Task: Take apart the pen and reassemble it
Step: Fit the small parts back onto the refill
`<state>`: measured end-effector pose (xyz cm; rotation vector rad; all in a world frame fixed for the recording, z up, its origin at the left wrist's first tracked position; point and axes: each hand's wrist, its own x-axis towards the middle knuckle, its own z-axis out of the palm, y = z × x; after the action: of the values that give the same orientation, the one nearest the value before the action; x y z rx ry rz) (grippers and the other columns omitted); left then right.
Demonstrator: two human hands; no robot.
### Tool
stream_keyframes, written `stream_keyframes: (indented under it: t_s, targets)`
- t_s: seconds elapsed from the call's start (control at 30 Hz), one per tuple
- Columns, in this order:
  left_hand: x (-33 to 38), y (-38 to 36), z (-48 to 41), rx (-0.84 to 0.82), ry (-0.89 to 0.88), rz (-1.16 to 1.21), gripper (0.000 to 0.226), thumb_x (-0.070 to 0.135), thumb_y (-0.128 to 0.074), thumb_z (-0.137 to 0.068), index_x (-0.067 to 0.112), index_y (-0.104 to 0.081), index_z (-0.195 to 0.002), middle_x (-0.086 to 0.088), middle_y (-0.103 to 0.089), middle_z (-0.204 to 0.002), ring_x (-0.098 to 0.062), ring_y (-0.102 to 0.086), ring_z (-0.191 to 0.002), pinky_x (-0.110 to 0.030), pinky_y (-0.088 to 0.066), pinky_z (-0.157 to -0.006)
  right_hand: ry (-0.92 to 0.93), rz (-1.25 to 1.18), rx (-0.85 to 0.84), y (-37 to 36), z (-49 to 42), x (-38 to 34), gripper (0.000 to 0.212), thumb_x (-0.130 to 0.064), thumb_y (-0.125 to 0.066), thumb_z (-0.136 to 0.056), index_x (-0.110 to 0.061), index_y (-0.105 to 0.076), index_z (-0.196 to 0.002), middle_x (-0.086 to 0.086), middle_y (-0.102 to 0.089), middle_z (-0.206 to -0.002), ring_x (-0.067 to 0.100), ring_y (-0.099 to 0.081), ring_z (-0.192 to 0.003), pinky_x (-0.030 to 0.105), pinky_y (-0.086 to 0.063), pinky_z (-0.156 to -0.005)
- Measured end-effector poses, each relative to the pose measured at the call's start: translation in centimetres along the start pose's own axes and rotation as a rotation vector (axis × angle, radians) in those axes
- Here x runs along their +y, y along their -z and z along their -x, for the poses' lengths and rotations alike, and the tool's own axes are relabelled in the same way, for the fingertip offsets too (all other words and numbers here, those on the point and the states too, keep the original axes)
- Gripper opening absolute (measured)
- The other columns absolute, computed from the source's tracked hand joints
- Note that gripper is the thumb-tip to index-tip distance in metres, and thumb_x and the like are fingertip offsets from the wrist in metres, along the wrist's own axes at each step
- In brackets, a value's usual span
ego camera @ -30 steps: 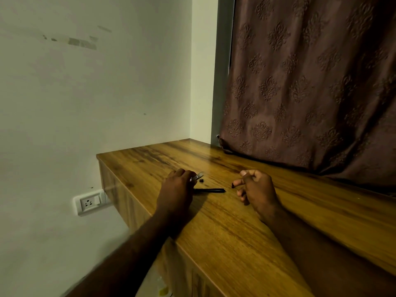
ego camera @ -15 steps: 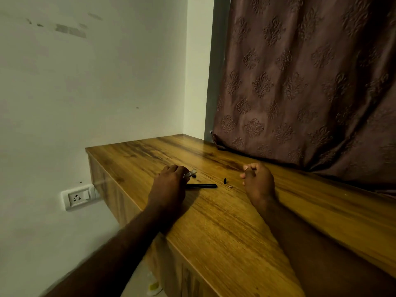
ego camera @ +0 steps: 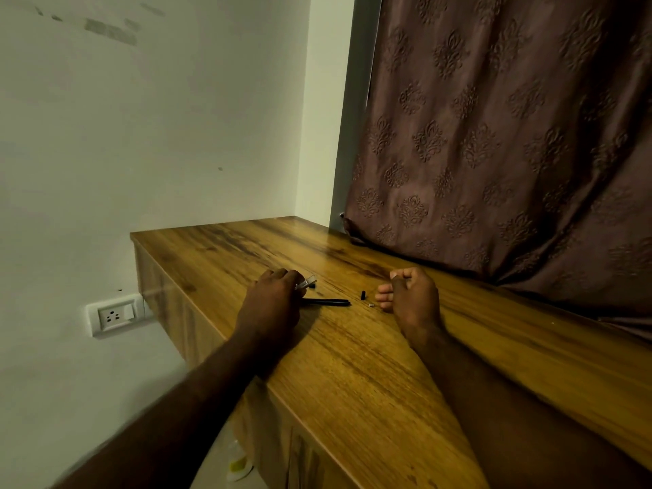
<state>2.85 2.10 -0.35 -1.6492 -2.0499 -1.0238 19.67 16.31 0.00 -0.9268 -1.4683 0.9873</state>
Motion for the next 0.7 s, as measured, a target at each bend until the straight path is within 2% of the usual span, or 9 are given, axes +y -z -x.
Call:
stream_keyframes:
  t_s: [0.1,0.3,0.4,0.6,0.7]
  targets:
    - [0.13,-0.03,0.16,0.018,-0.014,0.002,0.019,0.022,-0.054,-0.09,0.016,-0.061,-0.107,-0.005,-0.063,-0.104,-0.022,-0.053,-0.095,-0.038,-0.046,-0.081,-0.044,-0.058,-0.002,0.11,0.25,-0.15,0.008,-0.014,-0.05,-0.097,-0.011,-0.057,-0.094,0.012,-0.071,-0.081,0.026,-0.072,-0.07,0.034,-0.058,-0.058]
    - [0.1,-0.11,0.13,0.021,-0.016,0.001,0.019,0.021,-0.054,-0.09,0.015,-0.061,-0.106,-0.006,-0.062,-0.104,-0.021,-0.052,-0.095,-0.034,-0.043,-0.081,-0.054,-0.113,0.039,0.59,0.36,-0.51,0.013,-0.01,-0.055,-0.095,-0.013,-0.056,-0.082,0.016,-0.07,-0.082,0.027,-0.072,-0.072,0.04,-0.061,-0.065]
    - [0.1,-0.13,-0.01,0.014,-0.015,-0.004,0.019,0.021,-0.054,-0.09,0.016,-0.06,-0.107,-0.005,-0.062,-0.105,-0.02,-0.052,-0.095,-0.033,-0.043,-0.081,-0.015,-0.025,0.008,0.42,0.43,-0.23,0.015,-0.011,-0.056,-0.094,-0.015,-0.058,-0.08,0.017,-0.071,-0.085,0.027,-0.073,-0.075,0.042,-0.061,-0.068]
    - [0.01,-0.06,-0.06,0.018,-0.015,0.004,0.021,0.021,-0.054,-0.091,0.015,-0.061,-0.109,-0.007,-0.063,-0.106,-0.022,-0.053,-0.097,-0.036,-0.045,-0.083,0.051,0.16,-0.031,0.86,0.72,0.07,0.013,-0.008,-0.053,-0.094,-0.011,-0.06,-0.083,0.016,-0.07,-0.085,0.025,-0.072,-0.077,0.038,-0.061,-0.066]
    - [0.05,-0.18,-0.1,0.016,-0.018,0.004,0.02,0.021,-0.054,-0.09,0.015,-0.062,-0.108,-0.007,-0.064,-0.105,-0.023,-0.053,-0.096,-0.037,-0.045,-0.082,0.11,0.294,-0.053,0.89,0.88,0.17,0.016,-0.012,-0.053,-0.093,-0.017,-0.059,-0.079,0.009,-0.07,-0.079,0.025,-0.071,-0.076,0.044,-0.061,-0.068]
